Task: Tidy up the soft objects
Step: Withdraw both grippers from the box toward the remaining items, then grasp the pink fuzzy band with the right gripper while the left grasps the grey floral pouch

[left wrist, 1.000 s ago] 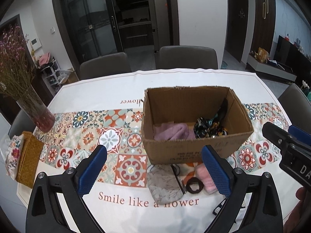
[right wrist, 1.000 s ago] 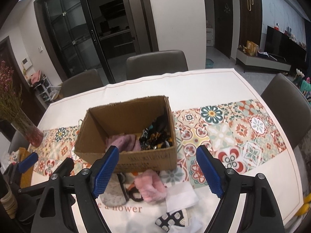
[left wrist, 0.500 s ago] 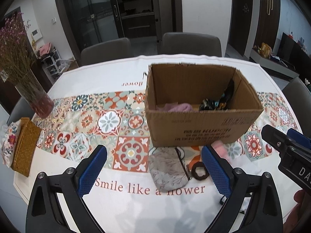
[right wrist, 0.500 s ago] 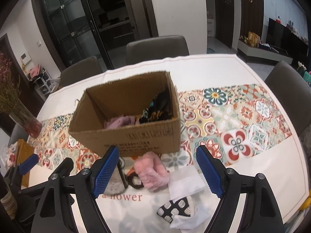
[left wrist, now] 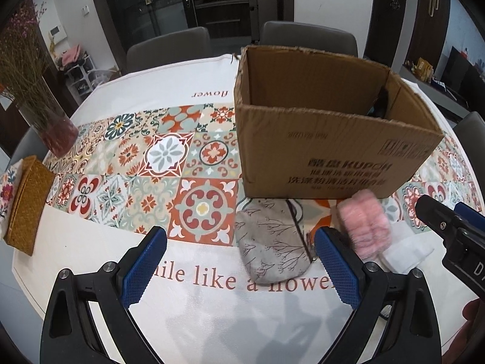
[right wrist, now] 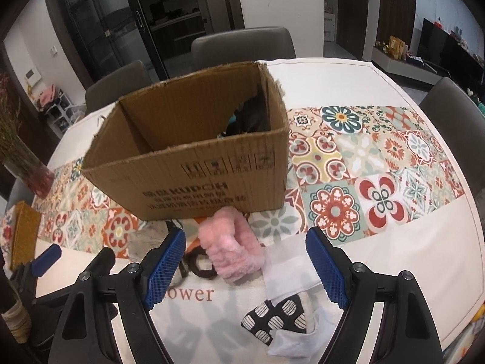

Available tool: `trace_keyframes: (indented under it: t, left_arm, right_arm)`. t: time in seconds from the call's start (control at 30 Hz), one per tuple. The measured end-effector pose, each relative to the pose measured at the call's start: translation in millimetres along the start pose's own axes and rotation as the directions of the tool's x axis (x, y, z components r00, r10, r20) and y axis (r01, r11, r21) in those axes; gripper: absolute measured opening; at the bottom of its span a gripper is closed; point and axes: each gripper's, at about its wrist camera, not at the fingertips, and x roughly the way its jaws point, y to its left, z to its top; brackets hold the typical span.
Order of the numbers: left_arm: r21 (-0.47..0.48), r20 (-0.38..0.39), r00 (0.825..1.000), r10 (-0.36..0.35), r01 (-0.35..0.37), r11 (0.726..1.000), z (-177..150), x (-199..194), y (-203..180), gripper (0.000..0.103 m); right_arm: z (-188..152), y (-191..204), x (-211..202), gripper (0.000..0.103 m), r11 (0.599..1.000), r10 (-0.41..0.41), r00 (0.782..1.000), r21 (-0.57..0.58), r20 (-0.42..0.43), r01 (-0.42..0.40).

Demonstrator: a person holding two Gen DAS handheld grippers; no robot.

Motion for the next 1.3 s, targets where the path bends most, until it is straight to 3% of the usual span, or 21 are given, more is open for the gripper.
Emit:
trace_keyframes:
  t: [0.43,0.77,1.1,1.2,1.3]
  left_arm:
    - [-0.016,-0.053,0.999,-0.011,0.010,1.000,-11.7,41.8,5.4,0.099]
    - [-0.023,-0.079,0.994,-0.070,0.069,0.997,-18.5,68.2,0.2,0.097]
    - [-0.022,-0.122,0.990,-0.076,0.074,0.997,-22.5,90.3,-5.4,0.087]
    - [-0.024,-0.135,0.988,-0.077,0.074,0.997,-23.0,96.0,-5.8,0.079]
    - [-0.026,-0.152,0.986,-0.073,0.070,0.997,-24.2,102.4,-5.7,0.065]
  right_arm:
    - [-12.9,7.3,39.0,0.082,1.000,-0.017,0.998,-0.026,-0.063,0.016]
    - [-19.0,6.9,54.9,0.082,0.999,-0.027,0.996,-0.031,-0.083,0.024]
    - [-22.6,4.6,74.6,0.082,0.999,-0.030,0.992,-0.023,-0.119,0.028]
    - [-22.6,6.7,78.4,0.082,0.999,-0.027,0.992,-0.031,-0.123,0.023]
    - [-24.1,8.1,84.9,0.082,0.999,-0.033,0.991,-0.038,-0.128,0.028]
